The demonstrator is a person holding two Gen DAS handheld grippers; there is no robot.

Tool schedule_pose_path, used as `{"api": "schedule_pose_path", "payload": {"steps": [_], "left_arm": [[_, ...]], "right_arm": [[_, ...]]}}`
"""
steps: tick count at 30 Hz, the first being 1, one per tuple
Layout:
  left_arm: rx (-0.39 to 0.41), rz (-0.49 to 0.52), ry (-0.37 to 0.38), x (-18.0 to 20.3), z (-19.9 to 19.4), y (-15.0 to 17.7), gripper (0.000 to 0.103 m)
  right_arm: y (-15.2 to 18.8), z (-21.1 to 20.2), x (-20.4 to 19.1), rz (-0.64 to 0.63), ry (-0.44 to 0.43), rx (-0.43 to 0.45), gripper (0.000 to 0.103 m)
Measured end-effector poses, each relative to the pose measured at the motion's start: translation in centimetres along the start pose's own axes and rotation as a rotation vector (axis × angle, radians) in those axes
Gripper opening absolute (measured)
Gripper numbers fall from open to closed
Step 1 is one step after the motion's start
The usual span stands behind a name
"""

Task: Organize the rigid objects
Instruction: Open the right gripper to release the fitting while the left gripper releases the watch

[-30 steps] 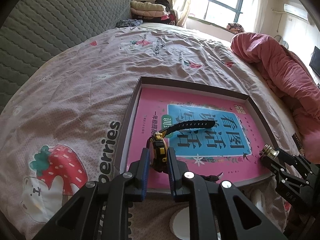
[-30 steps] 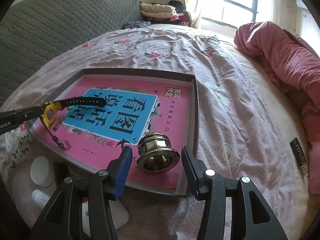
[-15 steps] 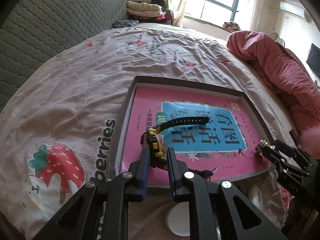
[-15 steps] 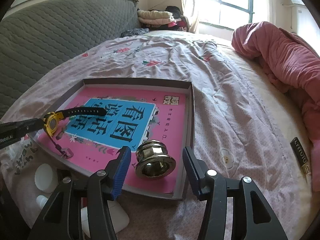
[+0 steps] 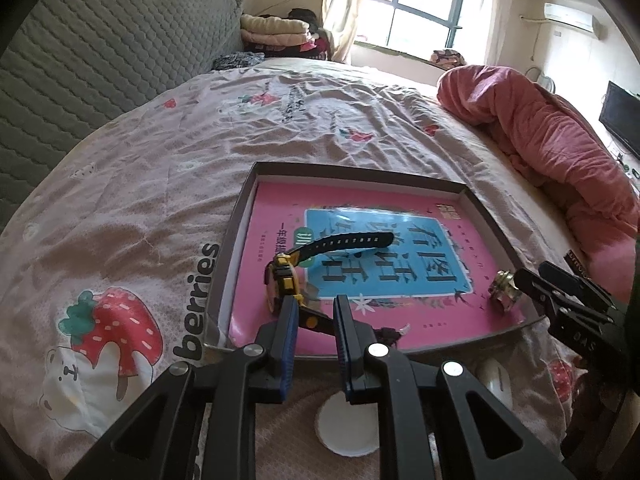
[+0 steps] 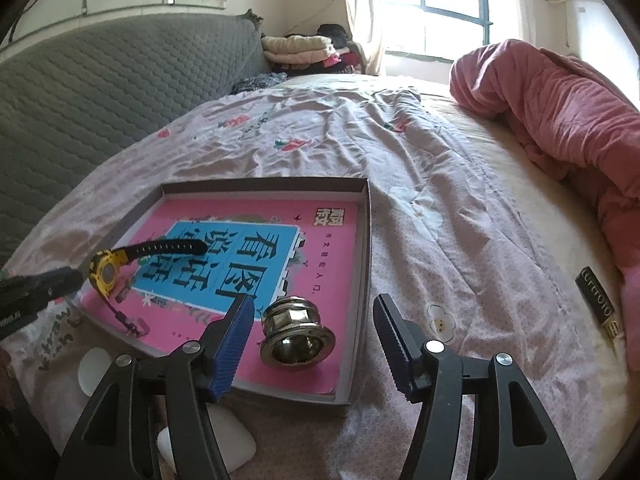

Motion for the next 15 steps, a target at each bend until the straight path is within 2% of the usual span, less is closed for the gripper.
{"api": "schedule_pose_path", "payload": {"steps": [9,15], "left_arm": [[0.024,0.024,0.017,0.8,-1.3,0.6,0.018],[0.035,0.020,0.029,1.1,-1.8,0.8,0.019]], "right_arm": [[-0.2,-1.0,0.4,0.015,0.000,0.031,0.070],[-0.2,-1.3,0.2,0.039,-0.056,0.037,0.073]]}}
Point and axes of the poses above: each gripper's, at about its wrist camera, not at the fingertips, and z roughly the way its jaws point, x to its right, y to its underside, the point moved 4 cm from there along z, roughly the way its jaws point, and after that the axes turned 7 degrees about -y, right-handed, at the moved point
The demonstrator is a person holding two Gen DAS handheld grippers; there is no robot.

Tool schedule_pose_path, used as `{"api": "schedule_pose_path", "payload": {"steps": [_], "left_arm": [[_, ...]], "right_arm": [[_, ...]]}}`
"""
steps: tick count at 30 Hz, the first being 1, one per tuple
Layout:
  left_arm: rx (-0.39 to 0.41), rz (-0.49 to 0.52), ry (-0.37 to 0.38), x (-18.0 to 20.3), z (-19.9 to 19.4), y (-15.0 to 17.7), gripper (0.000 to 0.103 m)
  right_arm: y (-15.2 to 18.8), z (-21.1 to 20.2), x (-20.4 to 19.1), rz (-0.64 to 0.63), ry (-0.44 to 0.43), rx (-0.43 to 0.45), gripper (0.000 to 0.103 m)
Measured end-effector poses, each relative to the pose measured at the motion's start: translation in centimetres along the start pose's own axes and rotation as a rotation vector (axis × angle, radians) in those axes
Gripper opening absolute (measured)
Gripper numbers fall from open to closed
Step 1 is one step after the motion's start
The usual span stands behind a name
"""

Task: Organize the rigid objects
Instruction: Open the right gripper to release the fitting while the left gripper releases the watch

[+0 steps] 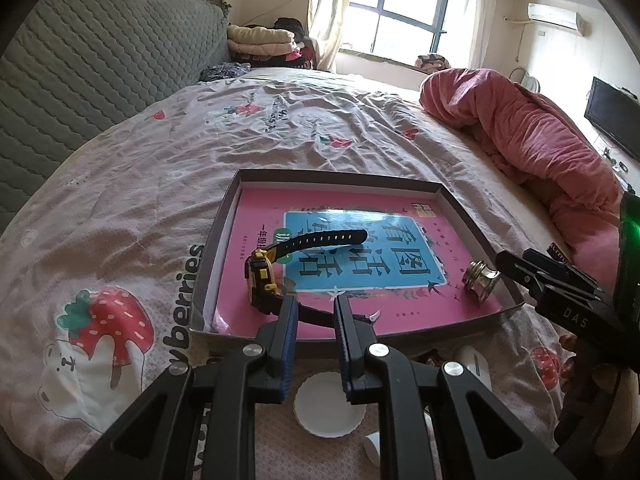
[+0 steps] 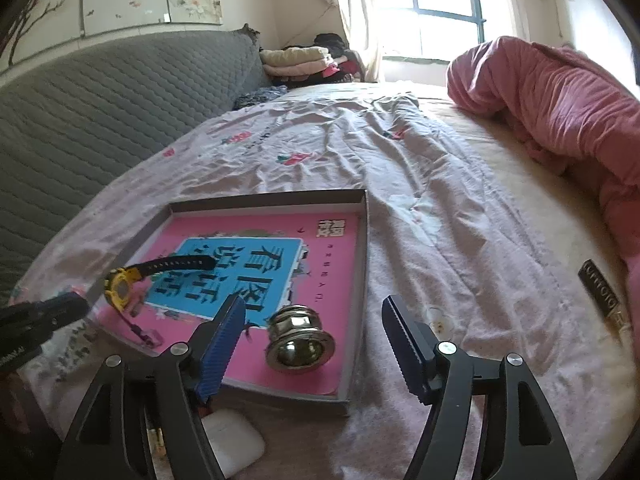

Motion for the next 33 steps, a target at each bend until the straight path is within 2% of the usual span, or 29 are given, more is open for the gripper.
{"api": "schedule_pose_path", "payload": {"steps": [2,6,9,14,17,33], "left_arm": [[0.007,0.003,-0.010,-0.1,-0.2,0.0,0.021],[0.006,-0.005,-0.007,-0.2,-0.4,0.2,0.036],[0.010,-0.003,-0.010,-0.2,-0.5,0.2,0.042],[0.006,-0.008,-0.003,-0.3,-0.8,0.3,0.044],[0.009,-0.006,-0.023,-0.6,-0.8,0.3,0.054],[0.014,-0.018,-0.028,-1.4,-1.7,0.6,0.055]], "right_arm": [[0.0,-0.3,-0.3,-0.013,0.002,0.009,0.074],[-0.1,-0.9,-0.9,-0.045,0.004,0.028,0.074],[0.0,-1.0,-1.1,-0.063,0.011,0.030,0.074],[0.0,-1.2,-1.2,-0.068,0.018,0.034,0.074],[0.0,-1.6,-1.3,-0.070,0.020,0.045,0.074],[0.6,-2.6,-2.3,-0.085,0.027,0.055,0.075]]}}
Point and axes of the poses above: each gripper's, at about its wrist camera, not at the fingertips, and z roughly the way its jaws point, x to its right, y to its underside, the point moved 4 cm from there along z, roughly the way its jaws point, and after that the axes turned 7 degrees about -y, right-handed, at the moved point
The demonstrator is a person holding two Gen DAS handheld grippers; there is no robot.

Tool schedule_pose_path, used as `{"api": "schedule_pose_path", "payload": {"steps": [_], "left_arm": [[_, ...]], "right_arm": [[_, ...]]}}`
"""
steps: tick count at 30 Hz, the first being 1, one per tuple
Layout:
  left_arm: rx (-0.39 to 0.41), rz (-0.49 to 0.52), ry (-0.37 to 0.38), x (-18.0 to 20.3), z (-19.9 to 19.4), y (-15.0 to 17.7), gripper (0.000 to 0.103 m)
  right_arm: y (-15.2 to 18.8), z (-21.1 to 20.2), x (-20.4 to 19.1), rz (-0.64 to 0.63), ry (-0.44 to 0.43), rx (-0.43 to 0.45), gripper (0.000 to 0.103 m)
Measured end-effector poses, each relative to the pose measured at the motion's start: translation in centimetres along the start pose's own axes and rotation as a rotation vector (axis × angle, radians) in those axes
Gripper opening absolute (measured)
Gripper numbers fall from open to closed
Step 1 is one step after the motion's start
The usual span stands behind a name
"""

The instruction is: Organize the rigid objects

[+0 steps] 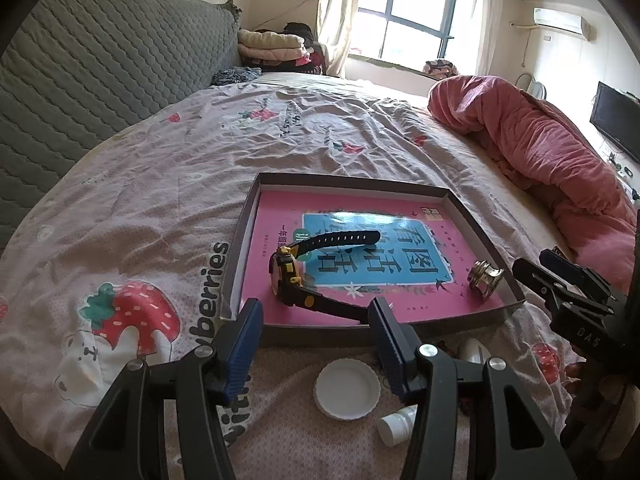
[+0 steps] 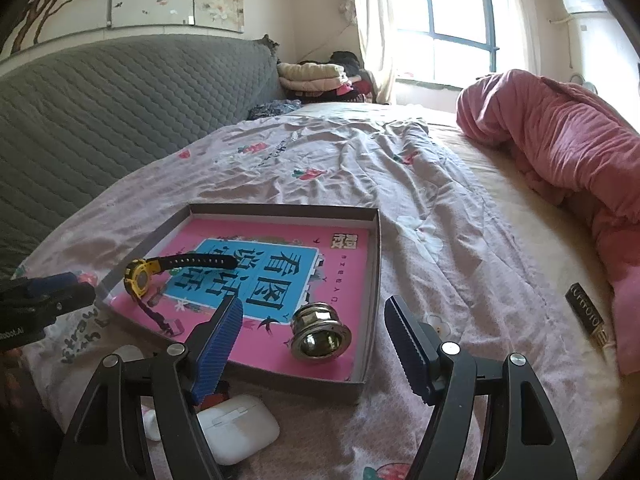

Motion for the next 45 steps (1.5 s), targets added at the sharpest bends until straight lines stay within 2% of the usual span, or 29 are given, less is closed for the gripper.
{"api": "schedule_pose_path", "payload": {"steps": [26,45], "left_arm": [[0.007,0.007,0.010,-0.5,-3.3,0.8,0.055],[-0.055,0.036,0.058,1.0,-5.2,3.2,0.055]], "right_arm": [[1.5,-3.1,-2.2,0.040,-0.008,0.017,0.075],[4.3,-6.5,-3.5,0.021,0.053,-0.003,0.075]]}}
Point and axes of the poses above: each gripper's, at about its wrist camera, not at the fingertips, and z roughly the way its jaws point, x to its right, y to its underside, the point moved 4 cm from there along z, roughly the way its jaws point, and after that the axes turned 7 degrees about -y, right-handed, at the moved point
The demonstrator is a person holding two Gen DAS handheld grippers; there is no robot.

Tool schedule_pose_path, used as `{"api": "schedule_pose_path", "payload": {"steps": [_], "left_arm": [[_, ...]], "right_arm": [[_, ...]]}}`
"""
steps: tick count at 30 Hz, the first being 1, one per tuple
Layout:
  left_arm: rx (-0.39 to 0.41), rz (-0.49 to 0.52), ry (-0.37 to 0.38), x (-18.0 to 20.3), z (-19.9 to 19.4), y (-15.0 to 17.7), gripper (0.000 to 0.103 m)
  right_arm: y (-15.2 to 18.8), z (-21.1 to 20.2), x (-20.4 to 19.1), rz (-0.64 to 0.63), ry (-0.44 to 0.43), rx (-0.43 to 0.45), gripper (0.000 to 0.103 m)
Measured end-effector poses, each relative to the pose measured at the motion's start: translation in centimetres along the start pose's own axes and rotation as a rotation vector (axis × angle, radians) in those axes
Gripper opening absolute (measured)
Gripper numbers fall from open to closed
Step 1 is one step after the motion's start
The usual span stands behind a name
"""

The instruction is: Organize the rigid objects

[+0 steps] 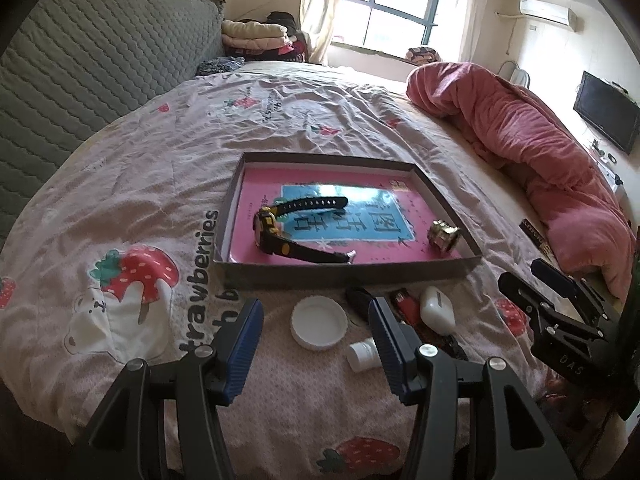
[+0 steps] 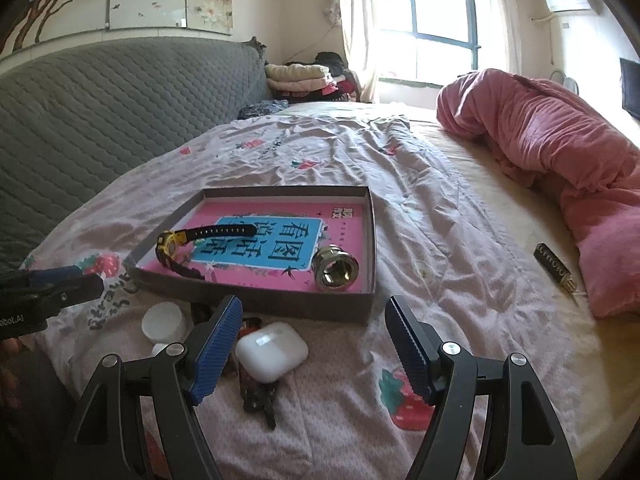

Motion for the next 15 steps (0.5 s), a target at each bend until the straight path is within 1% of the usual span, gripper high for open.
{"api": "schedule_pose_path", "payload": {"steps": [6,15], "left_arm": [[-0.005,0.006,0.011,0.5,-0.5,0.4,0.055],[-0.020,0.024,0.021,1.1,-0.9,1.1,0.055]], "right_arm": [[0.6,-0.4,0.0,0.025,0.001,-0.019,0.075],[2.0,0.2,-0.7,0.015,-0.006,-0.098,0.075]]}}
Point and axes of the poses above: each gripper's, at about its wrist camera, not at the fingertips, and z roughly the way its jaws point, x to its right, y to its underside, the point moved 4 cm from there along z, roughly the way its jaws point, and after that the axes turned 7 degrees about -y, right-handed, at the moved point
